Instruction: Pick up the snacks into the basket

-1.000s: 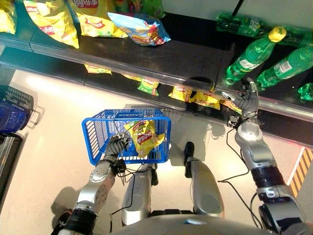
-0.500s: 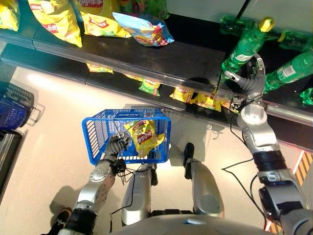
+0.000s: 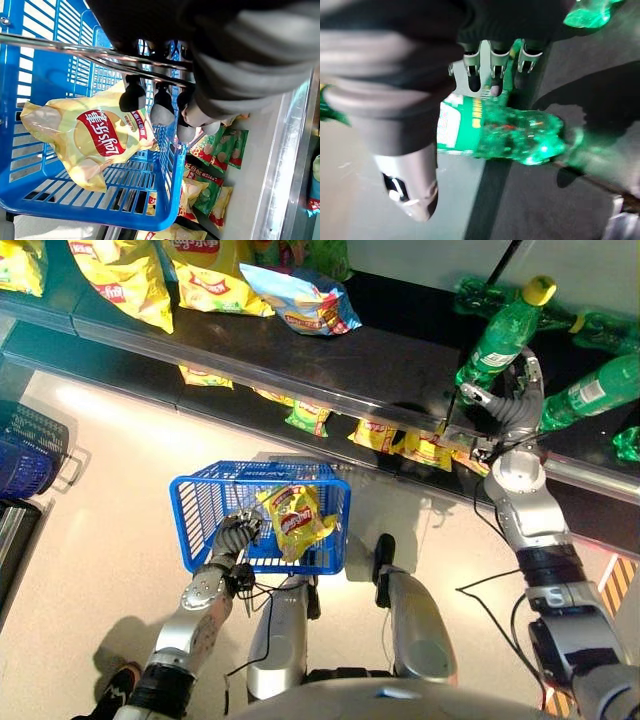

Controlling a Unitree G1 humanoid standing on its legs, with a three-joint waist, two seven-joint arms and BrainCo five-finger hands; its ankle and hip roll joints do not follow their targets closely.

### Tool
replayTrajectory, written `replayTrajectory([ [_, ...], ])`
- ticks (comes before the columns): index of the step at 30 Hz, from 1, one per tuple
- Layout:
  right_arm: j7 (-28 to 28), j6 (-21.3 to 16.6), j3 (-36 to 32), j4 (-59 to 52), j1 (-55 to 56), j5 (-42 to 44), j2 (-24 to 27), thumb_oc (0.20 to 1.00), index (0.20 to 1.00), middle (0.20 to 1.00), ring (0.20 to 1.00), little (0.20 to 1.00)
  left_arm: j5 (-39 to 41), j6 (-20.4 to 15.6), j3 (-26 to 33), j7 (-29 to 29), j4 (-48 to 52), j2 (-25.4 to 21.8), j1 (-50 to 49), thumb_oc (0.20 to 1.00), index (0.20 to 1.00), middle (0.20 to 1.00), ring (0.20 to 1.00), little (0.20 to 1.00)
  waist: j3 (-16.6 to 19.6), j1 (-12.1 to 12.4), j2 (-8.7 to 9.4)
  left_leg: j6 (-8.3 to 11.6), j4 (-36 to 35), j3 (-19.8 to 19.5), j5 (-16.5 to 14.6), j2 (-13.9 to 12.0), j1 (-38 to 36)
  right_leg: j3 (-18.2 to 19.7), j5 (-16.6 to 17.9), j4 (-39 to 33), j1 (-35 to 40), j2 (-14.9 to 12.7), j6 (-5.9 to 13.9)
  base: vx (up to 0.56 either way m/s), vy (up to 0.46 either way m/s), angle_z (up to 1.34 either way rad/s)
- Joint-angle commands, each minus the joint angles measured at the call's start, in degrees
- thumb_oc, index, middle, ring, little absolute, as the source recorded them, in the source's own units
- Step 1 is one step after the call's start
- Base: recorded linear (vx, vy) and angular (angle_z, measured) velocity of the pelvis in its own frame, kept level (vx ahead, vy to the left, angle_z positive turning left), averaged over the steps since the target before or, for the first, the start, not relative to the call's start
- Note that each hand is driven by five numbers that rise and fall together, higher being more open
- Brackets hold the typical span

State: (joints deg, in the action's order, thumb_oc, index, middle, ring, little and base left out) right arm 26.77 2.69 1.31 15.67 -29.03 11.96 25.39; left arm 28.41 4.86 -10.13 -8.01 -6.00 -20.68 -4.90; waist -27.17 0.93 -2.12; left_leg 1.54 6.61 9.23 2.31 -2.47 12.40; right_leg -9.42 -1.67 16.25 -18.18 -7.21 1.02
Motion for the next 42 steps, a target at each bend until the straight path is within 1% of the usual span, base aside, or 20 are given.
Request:
replayTrajectory([
  [1, 0.41, -1.74, 2.8, 4.31, -5.96, 0.96, 0.85, 1.0, 1.0, 1.0, 1.0, 1.0, 2.38, -4.84, -1.18, 0.02, 11.59, -4.26, -3.02, 0.2, 0.2, 0.2, 0.2, 0.2, 4.29, 2.33, 1.38, -1.42, 4.53, -3.4, -6.47, 0.7, 1.0, 1.91, 2.85, -3.54, 0.17, -3.0, 5.97, 0.0, 0.0, 0.0],
  [2, 0.41, -1.78, 2.83, 4.38, -6.08, 0.98, 0.85, 1.0, 1.0, 1.0, 1.0, 1.0, 2.38, -4.83, -1.12, 0.02, 11.61, -4.26, -2.99, 0.2, 0.2, 0.2, 0.2, 0.2, 4.36, 2.28, 1.45, -1.44, 4.39, -3.38, -6.15, 0.76, 1.19, 1.91, 3.16, -3.75, 0.02, -3.04, 5.94, 0.0, 0.0, 0.0],
  [5, 0.72, -1.33, 3.61, 8.03, -9.07, 1.54, 1.29, 1.0, 1.0, 1.0, 1.0, 1.0, 2.66, -4.91, -1.59, 0.19, 12.11, -4.86, -3.59, 0.2, 0.2, 0.2, 0.2, 0.2, 4.19, 2.9, 0.68, -1.33, 4.23, -3.79, -6.13, 0.85, 1.24, 1.54, 2.76, -3.65, 0.22, -3.09, 5.93, 0.0, 0.0, 0.0],
  [6, 0.71, -1.38, 3.63, 8.11, -9.19, 1.57, 1.31, 1.0, 1.0, 1.0, 1.0, 1.0, 2.67, -4.9, -1.55, 0.18, 12.11, -4.86, -3.55, 0.2, 0.2, 0.2, 0.2, 0.2, 4.24, 2.86, 0.73, -1.35, 4.1, -3.79, -5.82, 0.91, 1.43, 1.54, 3.06, -3.86, 0.07, -3.12, 5.9, 0.01, -0.015, 0.04],
  [7, 1.22, -1.09, 4.34, 11.72, -12.27, 2.34, 1.65, 1.0, 1.0, 1.0, 1.0, 1.0, 3.11, -5.07, -1.97, 0.19, 12.62, -5.44, -3.94, 0.2, 0.2, 0.2, 0.2, 0.2, 4.03, 3.34, 0.31, -1.3, 4.34, -4.09, -6.09, 0.99, 1.54, 1.28, 2.64, -3.57, 0.16, -3.17, 5.83, 0.0, -0.012, 0.03],
  [16, 1.79, -0.86, 7.07, 21.03, -20.89, 4.23, 1.65, 1.0, 1.0, 1.0, 1.0, 1.0, 4.57, -5.68, -3.34, -0.01, 14.14, -7.31, -3.82, 0.2, 0.2, 0.2, 0.2, 0.2, 3.32, 4.7, -0.63, -1.3, 4.35, -4.67, -5.69, 1.42, 2.56, 0.91, 2.61, -3.37, -0.48, -3.23, 5.71, 0.0, -0.002, 0.01],
  [20, 1.78, -1.3, 7.74, 23.8, -23.94, 5.31, 1.73, 1.0, 1.0, 1.0, 1.0, 1.0, 5.01, -6.05, -3.81, 0.08, 14.55, -7.74, -3.63, 0.2, 0.2, 0.2, 0.2, 0.2, 3.1, 5.11, -0.97, -1.34, 4.4, -4.89, -5.69, 1.58, 2.9, 0.91, 2.68, -3.14, -1.08, -3.31, 5.68, 0.0, 0.002, 0.04],
  [21, 1.31, -1.79, 7.9, 25.89, -25.58, 7.3, 1.55, 1.0, 1.0, 1.0, 1.0, 1.0, 5.34, -6.35, -3.94, 0.06, 14.76, -8.03, -3.61, 0.2, 0.2, 0.2, 0.2, 0.2, 2.97, 5.4, -1.12, -1.34, 4.32, -4.92, -5.56, 1.62, 3.11, 0.92, 2.7, -3.16, -1.22, -3.35, 5.68, 0.01, 0.002, 0.08],
  [22, 1.28, -1.84, 7.93, 25.99, -25.68, 7.33, 1.57, 1.0, 1.0, 1.0, 1.0, 1.0, 5.35, -6.35, -3.93, 0.06, 14.76, -8.02, -3.58, 0.2, 0.2, 0.2, 0.2, 0.2, 2.94, 5.4, -1.13, -1.34, 4.32, -4.91, -5.56, 1.62, 3.12, 0.93, 2.7, -3.16, -1.24, -3.35, 5.68, 0.0, -0.014, 0.09],
  [23, 0.25, -2.12, 9.04, 28.86, -28.08, 8.99, 2.27, 0.322, 0.322, 0.322, 0.322, 0.322, 5.44, -6.68, -3.94, 0.22, 14.88, -8.5, -3.5, 0.2, 0.2, 0.2, 0.2, 0.2, 2.8, 5.82, -1.17, -1.25, 4.19, -4.92, -5.38, 1.69, 3.37, 0.93, 2.73, -3.23, -1.49, -3.35, 5.68, 0.0, -0.012, 0.04],
  [24, 0.22, -2.18, 9.08, 28.98, -28.19, 9.03, 2.3, 0.2, 0.2, 0.2, 0.2, 0.2, 5.44, -6.68, -3.93, 0.22, 14.86, -8.47, -3.45, 0.2, 0.2, 0.2, 0.2, 0.2, 2.77, 5.82, -1.18, -1.25, 4.19, -4.91, -5.37, 1.69, 3.39, 0.94, 2.73, -3.22, -1.51, -3.34, 5.68, 0.0, 0.0, 0.0],
  [28, -1.06, -1.48, 10.34, 35.21, -31.82, 10.2, 3.4, 0.2, 0.2, 0.2, 0.2, 0.2, 5.85, -6.83, -3.78, 0.29, 15.38, -8.98, -3.87, 0.2, 0.2, 0.2, 0.2, 0.2, 2.57, 6.55, -1.68, -1.14, 3.82, -5.38, -4.9, 1.89, 3.67, 0.82, 2.44, -2.9, -1.95, -3.28, 5.47, 0.0, 0.0, 0.0],
  [31, -1.36, -1.6, 10.63, 35.84, -32.0, 10.52, 3.53, 0.2, 0.2, 0.2, 0.2, 0.2, 5.96, -6.94, -3.76, 0.12, 15.31, -9.11, -3.65, 0.2, 0.2, 0.2, 0.2, 0.2, 2.45, 6.76, -1.74, -1.0, 3.57, -5.87, -4.53, 1.96, 3.83, 0.74, 2.35, -2.99, -1.86, -3.25, 5.37, 0.01, -0.014, 0.02],
  [35, -2.67, -1.01, 12.17, 35.74, -31.05, 7.64, 4.66, 0.2, 0.2, 0.2, 0.2, 0.2, 5.82, -6.81, -3.91, 0.23, 15.13, -9.0, -3.49, 0.2, 0.2, 0.2, 0.2, 0.2, 2.43, 6.85, -1.39, -0.89, 3.21, -6.71, -4.02, 2.06, 3.77, 0.2, 2.01, -2.82, -1.39, -3.26, 5.18, 0.01, -0.019, 0.15],
  [36, -3.04, -0.6, 12.9, 36.43, -31.0, 6.13, 5.1, 0.564, 0.564, 0.564, 0.564, 0.564, 5.84, -6.84, -4.01, 0.22, 14.97, -8.96, -3.31, 0.2, 0.2, 0.2, 0.2, 0.2, 2.48, 6.91, -1.21, -0.89, 3.25, -6.77, -4.06, 2.09, 3.69, 0.06, 2.05, -2.91, -1.13, -3.22, 5.2, -0.01, 0.003, 0.09],
  [37, -3.63, -0.07, 13.97, 36.33, -30.9, 4.44, 5.66, 1.0, 1.0, 1.0, 1.0, 1.0, 5.77, -6.85, -4.11, 0.23, 14.97, -8.88, -3.21, 0.2, 0.2, 0.2, 0.2, 0.2, 2.47, 6.84, -0.96, -0.9, 3.28, -6.84, -4.08, 2.03, 3.6, -0.12, 2.1, -3.05, -0.78, -3.23, 5.23, -0.01, 0.006, 0.03],
  [39, -4.2, 0.78, 15.02, 35.76, -30.26, 1.41, 6.74, 1.0, 1.0, 1.0, 1.0, 1.0, 5.44, -6.8, -4.24, 0.21, 15.02, -8.72, -3.12, 0.2, 0.2, 0.2, 0.2, 0.2, 2.46, 6.74, -0.51, -0.92, 3.36, -7.11, -4.18, 1.96, 3.4, -0.38, 2.16, -3.15, -0.36, -3.16, 5.26, -0.01, -0.002, 0.02],
  [40, -4.41, 1.62, 16.59, 34.62, -30.02, -2.68, 9.03, 1.0, 1.0, 1.0, 1.0, 1.0, 4.84, -6.82, -4.26, 0.36, 14.97, -8.97, -2.74, 0.2, 0.2, 0.2, 0.2, 0.2, 2.52, 6.61, 0.21, -0.89, 3.58, -7.51, -4.3, 1.83, 3.38, -0.61, 2.3, -3.28, 0.1, -3.12, 5.38, -0.02, -0.007, 0.05],
  [42, -4.36, 1.76, 16.8, 34.04, -29.85, -3.78, 9.91, 1.0, 1.0, 1.0, 1.0, 1.0, 4.57, -6.81, -4.43, 0.52, 14.99, -8.96, -2.53, 0.2, 0.2, 0.2, 0.2, 0.2, 2.54, 6.59, 0.48, -0.91, 3.73, -7.7, -4.4, 1.79, 3.23, -0.82, 2.34, -3.32, 0.46, -3.15, 5.45, -0.01, -0.003, 0.1],
])
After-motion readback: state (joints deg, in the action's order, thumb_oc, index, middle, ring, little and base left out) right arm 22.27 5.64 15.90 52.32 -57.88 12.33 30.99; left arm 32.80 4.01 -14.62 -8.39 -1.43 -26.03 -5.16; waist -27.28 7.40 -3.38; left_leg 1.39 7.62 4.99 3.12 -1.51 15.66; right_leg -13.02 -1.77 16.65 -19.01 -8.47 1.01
